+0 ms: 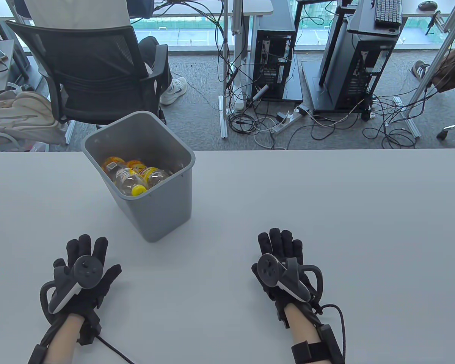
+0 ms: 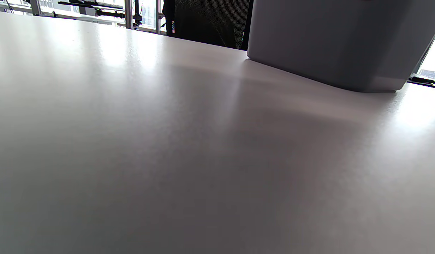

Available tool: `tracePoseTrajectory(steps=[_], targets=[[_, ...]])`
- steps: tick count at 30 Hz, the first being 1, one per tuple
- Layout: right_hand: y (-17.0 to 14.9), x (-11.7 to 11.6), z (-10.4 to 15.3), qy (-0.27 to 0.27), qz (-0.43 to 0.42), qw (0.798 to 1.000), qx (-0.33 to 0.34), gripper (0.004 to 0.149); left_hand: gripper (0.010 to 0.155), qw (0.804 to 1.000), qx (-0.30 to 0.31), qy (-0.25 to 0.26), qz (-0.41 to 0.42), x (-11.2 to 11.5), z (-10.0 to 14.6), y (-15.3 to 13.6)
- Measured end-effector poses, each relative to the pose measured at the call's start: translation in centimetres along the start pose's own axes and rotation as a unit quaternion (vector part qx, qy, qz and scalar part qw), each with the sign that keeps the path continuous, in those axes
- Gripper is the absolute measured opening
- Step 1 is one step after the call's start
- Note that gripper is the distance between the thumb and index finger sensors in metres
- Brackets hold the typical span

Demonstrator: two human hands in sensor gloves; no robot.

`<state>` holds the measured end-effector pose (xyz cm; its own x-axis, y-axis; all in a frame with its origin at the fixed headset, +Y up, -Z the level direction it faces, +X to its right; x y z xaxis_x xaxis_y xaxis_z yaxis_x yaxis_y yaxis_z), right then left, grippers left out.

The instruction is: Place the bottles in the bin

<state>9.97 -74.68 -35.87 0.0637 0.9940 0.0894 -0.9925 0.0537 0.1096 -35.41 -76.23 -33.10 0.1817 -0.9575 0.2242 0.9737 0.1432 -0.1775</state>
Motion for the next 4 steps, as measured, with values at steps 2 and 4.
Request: tracePoseTrajectory(steps=[2,4], targets=[[-0.06,-0.07,-0.05,0.004,-0.003,1.0,-0.001,0.079,0.083,1.0,-0.001,0.0,0.002,-0.01,0.01,-0.06],[-0.08,0.04,-0.11,0.005,-0.011,1.0,-0.002,0.079,0.083,1.0,-0.002,0.001,0.003,-0.02,0.02,-0.1]])
Point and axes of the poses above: the tracker on the back of each hand, its own y axis roughly to the thumb side, its own z axis roughly from the fingertips to the wrist, x = y × z, the point moved 4 cm from there along -z, roughly from the wrist to the fingertips, and after that the axes turned 5 degrees about -y, right-handed, at the moved point
